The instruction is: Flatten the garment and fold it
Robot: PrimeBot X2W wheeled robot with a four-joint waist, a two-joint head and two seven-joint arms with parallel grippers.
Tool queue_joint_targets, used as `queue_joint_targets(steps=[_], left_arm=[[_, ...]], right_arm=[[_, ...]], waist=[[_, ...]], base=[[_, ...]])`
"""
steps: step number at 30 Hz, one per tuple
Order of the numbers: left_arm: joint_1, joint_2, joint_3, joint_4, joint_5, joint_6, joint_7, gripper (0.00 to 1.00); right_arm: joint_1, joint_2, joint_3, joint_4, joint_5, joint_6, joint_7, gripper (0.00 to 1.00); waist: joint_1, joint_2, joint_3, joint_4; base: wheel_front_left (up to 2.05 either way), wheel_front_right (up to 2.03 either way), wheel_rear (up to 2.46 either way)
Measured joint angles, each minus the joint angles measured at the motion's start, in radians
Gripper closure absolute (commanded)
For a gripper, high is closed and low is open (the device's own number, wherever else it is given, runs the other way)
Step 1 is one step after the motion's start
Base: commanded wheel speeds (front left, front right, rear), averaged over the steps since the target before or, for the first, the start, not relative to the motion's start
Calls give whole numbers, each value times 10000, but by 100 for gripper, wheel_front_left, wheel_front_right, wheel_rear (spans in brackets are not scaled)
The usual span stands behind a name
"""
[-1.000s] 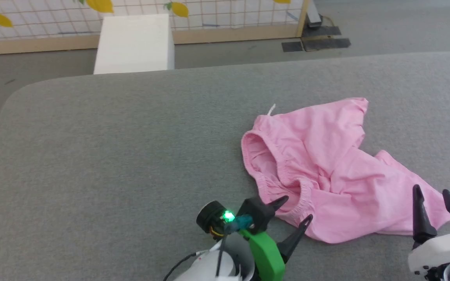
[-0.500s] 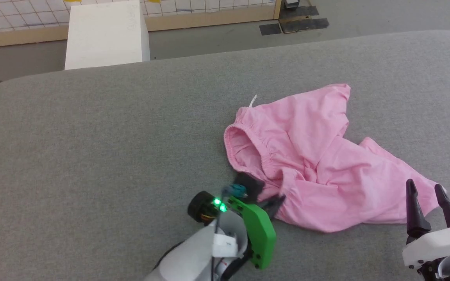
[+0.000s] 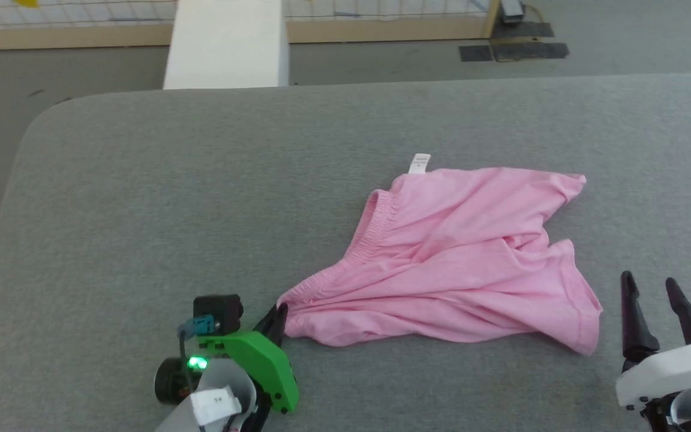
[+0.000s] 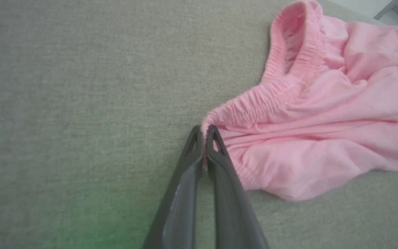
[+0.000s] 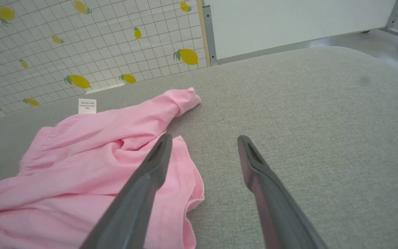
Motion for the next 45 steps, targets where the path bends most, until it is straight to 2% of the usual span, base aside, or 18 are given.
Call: queue_joint_targets(steps=[2, 3, 8, 12, 16, 19, 23, 24, 26, 30, 37, 41, 42, 43, 44, 45], left_arm=[[274, 90, 61, -332, -86, 42, -6, 3], [387, 100, 100, -523, -90, 82, -84, 0], [722, 58, 219, -1361, -176, 19, -872, 0], [781, 36, 443, -1797, 140, 40, -1521, 0], [776, -125, 1032, -2278, 825, 249, -1735, 0], [772, -491, 1708, -2861, 1576, 303, -1766, 0], [775, -1016, 2228, -3083, 2309, 42, -1776, 0], [775, -1129, 2303, -3066, 2487, -77, -1776, 0], [774, -1335, 2460, -2991, 2685, -259, -1776, 0], [775, -1630, 2673, -2832, 3064, -575, -1776, 0], [772, -1921, 3047, -2665, 3354, -963, -1776, 0], [761, -1964, 3168, -2612, 3538, -1074, -1776, 0], [758, -1977, 3168, -2592, 3605, -1085, -1776, 0], [750, -1985, 3168, -2568, 3622, -1122, -1776, 0], [736, -1992, 3156, -2525, 3622, -1168, -1776, 0], [726, -1998, 3145, -2487, 3622, -1183, -1776, 0]], right_arm=[[1, -4, 198, -92, -186, 0, 165, 0], [1, -4, 345, -163, -284, 0, 245, 0], [-52, -10, 1392, -389, -995, 0, 1043, 0], [-664, -389, 2337, -167, -1406, 2, 2063, 0], [-1924, -986, 3024, 761, -1519, 2, 3507, 0], [-2869, -1329, 3398, 1651, -1436, 2, 4671, 0], [-4104, -1822, 3776, 2786, -1455, 2, 5601, 0], [-4328, -1875, 3816, 3087, -1398, 2, 5814, 4], [-4653, -1954, 3954, 3563, -1243, 2, 6059, 100], [-5339, -2318, 4303, 4157, -1185, 2, 6395, 100], [-7027, -2506, 3887, 4959, -1553, 2, 5258, 100], [-8081, -2336, 3356, 5609, -1822, 2, 4548, 100], [-8268, -2211, 3179, 5835, -1820, 2, 4370, 97], [-8370, -2132, 3093, 6009, -1822, 2, 4247, 51], [-8436, -2034, 3064, 6211, -1818, 2, 4121, 0], [-8445, -1937, 3068, 6385, -1789, 2, 4000, 0]], waist=[[0, 0, -18, 202], [0, 0, -30, 311], [0, 0, -121, 769], [0, 0, -159, 1032], [0, 0, -19, 1194], [0, 0, 157, 1318], [0, 0, 453, 1534], [0, 0, 529, 1602], [0, 0, 657, 1739], [0, 0, 911, 2016], [1, 0, 1361, 2330], [1, 0, 1559, 2433], [1, 0, 1597, 2452], [1, 0, 1616, 2463], [1, 0, 1615, 2473], [1, 0, 1594, 2475]], base=[[0, 0, 0], [0, 0, 0], [0, 0, 0], [0, 0, 0], [0, 0, 0], [0, 0, 0], [0, 0, 0], [0, 0, 0], [0, 0, 0], [0, 0, 0], [0, 0, 0], [0, 0, 0], [0, 0, 0], [0, 0, 0], [0, 0, 0], [0, 0, 0]])
